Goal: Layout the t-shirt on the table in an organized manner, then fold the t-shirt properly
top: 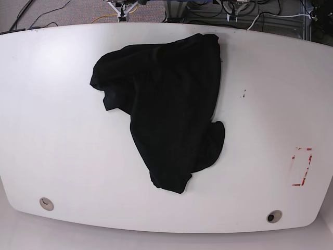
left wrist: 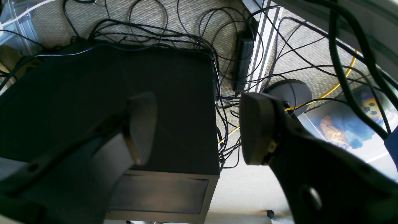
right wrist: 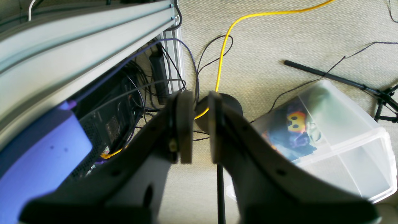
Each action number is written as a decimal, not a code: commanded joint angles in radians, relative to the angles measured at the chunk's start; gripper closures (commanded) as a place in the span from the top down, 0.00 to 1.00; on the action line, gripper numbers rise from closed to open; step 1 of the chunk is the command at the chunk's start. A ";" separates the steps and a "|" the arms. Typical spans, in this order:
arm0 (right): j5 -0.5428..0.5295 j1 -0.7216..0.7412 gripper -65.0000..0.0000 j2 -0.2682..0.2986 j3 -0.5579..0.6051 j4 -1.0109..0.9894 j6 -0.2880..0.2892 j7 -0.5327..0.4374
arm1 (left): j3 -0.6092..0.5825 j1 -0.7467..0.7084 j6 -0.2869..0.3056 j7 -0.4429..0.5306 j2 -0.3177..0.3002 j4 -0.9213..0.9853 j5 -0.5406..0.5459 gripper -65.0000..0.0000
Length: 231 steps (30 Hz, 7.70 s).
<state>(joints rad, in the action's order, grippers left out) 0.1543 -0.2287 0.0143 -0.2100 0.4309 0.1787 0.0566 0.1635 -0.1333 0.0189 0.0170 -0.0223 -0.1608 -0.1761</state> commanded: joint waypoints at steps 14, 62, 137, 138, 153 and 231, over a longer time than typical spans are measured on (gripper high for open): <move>-0.003 -0.008 0.12 0.002 -0.007 0.014 0.002 0.007 | -0.001 -0.016 0.001 -0.020 0.007 -0.007 0.005 0.60; 0.003 -0.022 0.13 0.000 0.002 0.021 0.005 -0.060 | 0.000 -0.061 0.002 0.110 -0.001 -0.012 0.002 0.58; -0.003 -1.009 0.12 -0.127 0.053 1.552 0.008 -0.057 | 0.001 -1.149 0.005 0.107 -0.215 -1.598 0.359 0.58; -0.003 -1.013 0.12 -0.127 0.053 1.563 0.008 -0.057 | 0.003 -1.162 0.005 0.107 -0.219 -1.621 0.362 0.58; -0.003 -0.940 0.12 -0.124 0.048 1.603 0.008 -0.060 | 0.072 -1.144 0.003 0.108 -0.225 -1.772 0.361 0.58; -0.327 -0.254 0.48 -0.063 -0.237 1.588 0.374 0.464 | 0.163 -0.636 0.174 0.103 -0.097 -1.781 0.358 0.58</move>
<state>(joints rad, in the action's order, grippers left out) -0.0963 -0.4835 -0.0555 -0.4046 1.9965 0.5236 0.5209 0.3225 -0.7616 0.1947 0.0948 -0.1116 -1.9236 0.1780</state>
